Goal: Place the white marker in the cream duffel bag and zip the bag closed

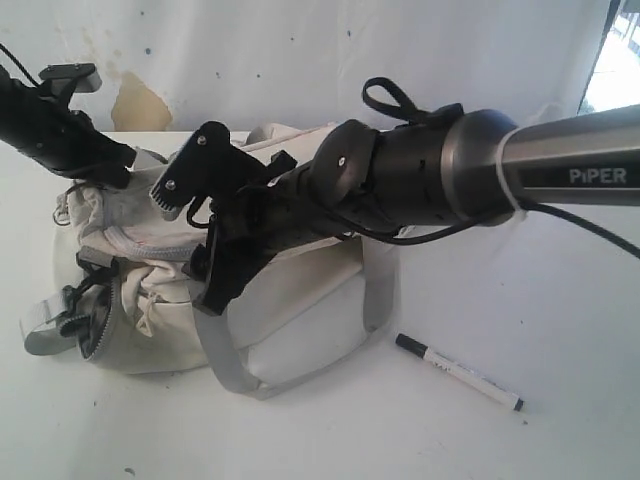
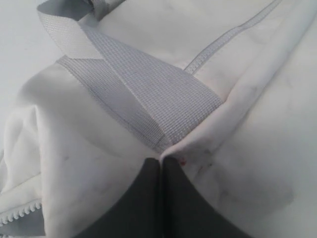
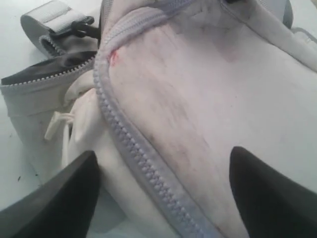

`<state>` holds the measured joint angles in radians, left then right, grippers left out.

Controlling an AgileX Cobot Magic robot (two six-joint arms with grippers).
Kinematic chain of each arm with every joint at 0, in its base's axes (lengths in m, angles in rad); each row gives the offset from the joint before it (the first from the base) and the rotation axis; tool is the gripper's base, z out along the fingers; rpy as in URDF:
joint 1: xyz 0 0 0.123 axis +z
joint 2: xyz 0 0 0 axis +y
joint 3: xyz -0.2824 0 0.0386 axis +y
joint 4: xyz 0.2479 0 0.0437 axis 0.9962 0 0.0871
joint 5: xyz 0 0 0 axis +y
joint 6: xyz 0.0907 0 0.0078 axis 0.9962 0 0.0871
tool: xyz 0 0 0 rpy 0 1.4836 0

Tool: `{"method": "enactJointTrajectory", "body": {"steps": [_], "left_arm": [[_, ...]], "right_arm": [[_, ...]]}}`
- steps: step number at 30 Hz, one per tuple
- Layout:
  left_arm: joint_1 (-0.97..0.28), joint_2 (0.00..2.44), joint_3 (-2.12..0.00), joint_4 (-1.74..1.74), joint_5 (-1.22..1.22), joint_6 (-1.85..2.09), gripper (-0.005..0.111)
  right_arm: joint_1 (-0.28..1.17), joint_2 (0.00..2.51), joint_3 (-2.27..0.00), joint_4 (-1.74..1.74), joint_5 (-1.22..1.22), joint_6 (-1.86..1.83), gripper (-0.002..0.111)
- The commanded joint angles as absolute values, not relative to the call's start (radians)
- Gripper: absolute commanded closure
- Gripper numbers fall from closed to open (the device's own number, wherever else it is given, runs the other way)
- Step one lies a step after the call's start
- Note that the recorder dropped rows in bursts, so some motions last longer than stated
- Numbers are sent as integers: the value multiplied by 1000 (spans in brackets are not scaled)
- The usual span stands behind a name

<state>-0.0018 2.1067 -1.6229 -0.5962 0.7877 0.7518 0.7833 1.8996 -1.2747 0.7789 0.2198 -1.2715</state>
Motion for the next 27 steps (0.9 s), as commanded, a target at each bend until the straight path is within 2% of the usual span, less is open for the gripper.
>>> {"method": "enactJointTrajectory", "body": {"steps": [1,2,3,4,5,7,11,15,20,27], "left_arm": [[-1,2104,-1629,-627,779,671,107],[-1,2104,-1629,-627,777,655,107],[10,2104,-1629,-630,775,604,107],[19,2104,-1629,-641,774,576,107],[41,2104,-1629,-654,778,521,107],[85,2100,-1629,-686,807,500,107],[157,2087,-1629,-798,885,532,107],[208,2082,-1622,-883,987,551,107],[208,2050,-1546,-924,945,554,107],[213,1976,-1394,-1070,914,583,107]], "right_arm": [[803,1928,-1282,784,169,-1287,42],[805,1933,-1282,784,169,-1287,46],[807,1935,-1282,784,180,-1285,61],[807,1935,-1282,784,187,-1283,71],[807,1935,-1282,784,189,-1278,91],[807,1935,-1282,782,181,-1278,108],[803,1935,-1282,782,171,-1272,108],[738,1935,-1286,782,228,-1091,108],[664,1935,-1333,749,463,-922,108],[602,1933,-1381,549,566,-643,108]]}}
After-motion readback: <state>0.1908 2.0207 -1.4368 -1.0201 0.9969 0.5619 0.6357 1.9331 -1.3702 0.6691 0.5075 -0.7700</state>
